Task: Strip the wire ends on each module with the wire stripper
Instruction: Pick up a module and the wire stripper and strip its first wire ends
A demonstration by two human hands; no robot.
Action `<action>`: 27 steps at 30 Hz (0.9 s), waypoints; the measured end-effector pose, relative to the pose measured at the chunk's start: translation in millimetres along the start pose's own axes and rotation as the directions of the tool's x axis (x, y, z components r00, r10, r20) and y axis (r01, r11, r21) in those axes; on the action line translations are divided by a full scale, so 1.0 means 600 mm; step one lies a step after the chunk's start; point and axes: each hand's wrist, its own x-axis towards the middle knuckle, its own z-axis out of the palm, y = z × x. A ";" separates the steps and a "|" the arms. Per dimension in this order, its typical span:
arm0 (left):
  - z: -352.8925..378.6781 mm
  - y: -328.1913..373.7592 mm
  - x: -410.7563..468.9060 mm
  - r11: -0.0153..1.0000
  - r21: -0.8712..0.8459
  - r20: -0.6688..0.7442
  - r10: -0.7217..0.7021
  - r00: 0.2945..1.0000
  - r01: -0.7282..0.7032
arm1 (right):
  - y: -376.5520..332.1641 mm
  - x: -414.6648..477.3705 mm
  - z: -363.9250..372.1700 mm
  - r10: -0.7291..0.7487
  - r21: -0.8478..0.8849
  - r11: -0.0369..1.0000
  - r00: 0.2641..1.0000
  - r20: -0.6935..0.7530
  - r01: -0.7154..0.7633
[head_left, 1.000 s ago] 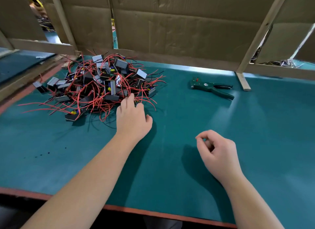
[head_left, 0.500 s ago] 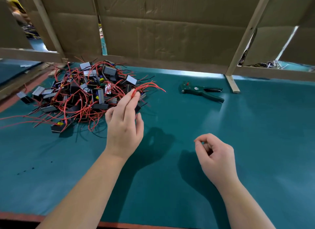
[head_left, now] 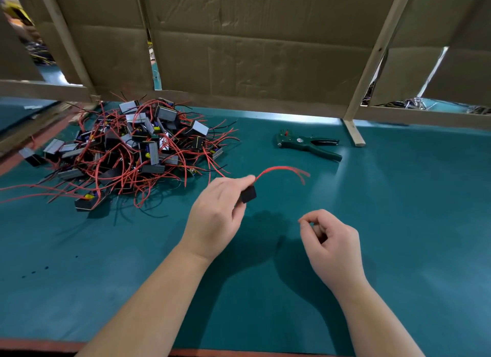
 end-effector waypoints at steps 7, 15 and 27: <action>-0.001 0.006 -0.003 0.997 0.049 0.071 0.058 0.996 -0.062 | -0.010 -0.004 0.002 0.006 -0.018 1.000 0.999 0.042 -0.005; 0.004 0.008 -0.005 0.995 0.080 0.055 0.056 0.997 -0.060 | -0.062 0.035 0.010 0.212 0.143 0.947 0.895 0.392 -0.287; 0.010 0.014 -0.004 0.997 0.055 -0.016 0.061 0.998 -0.060 | -0.066 0.059 0.056 0.399 0.787 0.382 0.854 0.333 -0.485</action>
